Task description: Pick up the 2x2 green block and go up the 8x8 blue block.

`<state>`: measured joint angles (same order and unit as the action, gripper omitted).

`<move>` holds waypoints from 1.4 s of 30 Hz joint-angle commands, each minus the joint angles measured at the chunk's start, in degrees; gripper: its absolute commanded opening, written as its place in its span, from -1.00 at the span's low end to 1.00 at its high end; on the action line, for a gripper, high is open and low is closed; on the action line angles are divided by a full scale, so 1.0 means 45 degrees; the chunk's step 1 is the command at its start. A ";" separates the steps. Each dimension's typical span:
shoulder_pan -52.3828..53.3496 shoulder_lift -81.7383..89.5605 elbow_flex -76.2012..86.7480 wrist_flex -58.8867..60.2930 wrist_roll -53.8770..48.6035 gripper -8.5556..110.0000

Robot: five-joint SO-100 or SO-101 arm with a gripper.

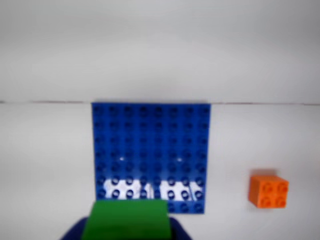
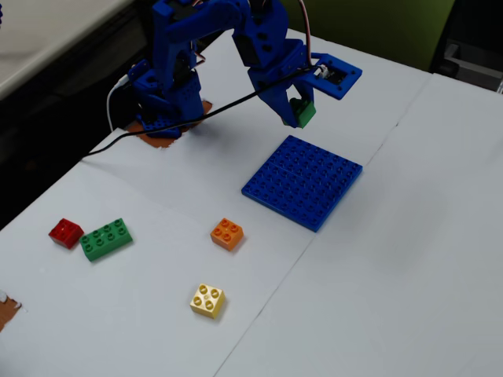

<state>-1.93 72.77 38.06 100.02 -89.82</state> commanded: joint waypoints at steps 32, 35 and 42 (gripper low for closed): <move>0.0547 -0.0039 -0.0469 0.0059 0.0020 -0.77; 0.0566 -0.0078 -0.0508 0.0059 0.0020 -0.77; 0.0664 -0.0098 -0.0469 0.0059 -0.0039 -0.77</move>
<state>0.62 71.89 37.97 100.02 -89.47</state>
